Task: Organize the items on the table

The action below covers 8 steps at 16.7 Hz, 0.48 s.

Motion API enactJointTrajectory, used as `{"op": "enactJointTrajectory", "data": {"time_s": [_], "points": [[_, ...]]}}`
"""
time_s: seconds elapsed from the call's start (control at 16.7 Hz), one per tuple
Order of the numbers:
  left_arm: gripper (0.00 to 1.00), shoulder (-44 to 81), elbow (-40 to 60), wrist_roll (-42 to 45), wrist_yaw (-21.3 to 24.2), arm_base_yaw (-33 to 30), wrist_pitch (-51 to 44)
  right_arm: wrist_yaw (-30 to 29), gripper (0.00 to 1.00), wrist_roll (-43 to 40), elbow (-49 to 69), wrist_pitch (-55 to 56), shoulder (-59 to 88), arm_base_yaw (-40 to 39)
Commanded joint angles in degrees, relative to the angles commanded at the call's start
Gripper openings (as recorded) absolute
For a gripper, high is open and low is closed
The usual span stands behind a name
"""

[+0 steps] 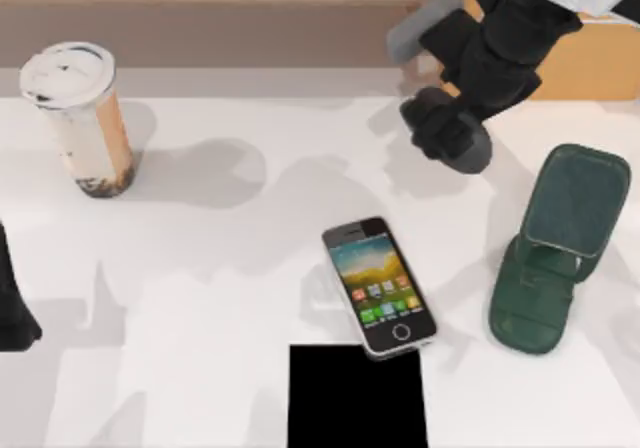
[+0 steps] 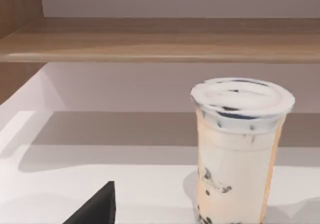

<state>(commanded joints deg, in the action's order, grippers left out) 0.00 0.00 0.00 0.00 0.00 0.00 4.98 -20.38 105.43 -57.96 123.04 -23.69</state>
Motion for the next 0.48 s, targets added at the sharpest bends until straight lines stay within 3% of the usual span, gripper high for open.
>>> {"op": "enactJointTrajectory", "data": {"time_s": [0.3, 0.48], "points": [[1.0, 0.0, 0.0, 0.0, 0.0, 0.0, 0.0, -1.0, 0.0, 36.61, -10.01, 3.56, -3.52, -13.81], [1.0, 0.0, 0.0, 0.0, 0.0, 0.0, 0.0, -2.23, 0.0, 54.45, -16.55, 4.38, -5.63, -21.06]]}}
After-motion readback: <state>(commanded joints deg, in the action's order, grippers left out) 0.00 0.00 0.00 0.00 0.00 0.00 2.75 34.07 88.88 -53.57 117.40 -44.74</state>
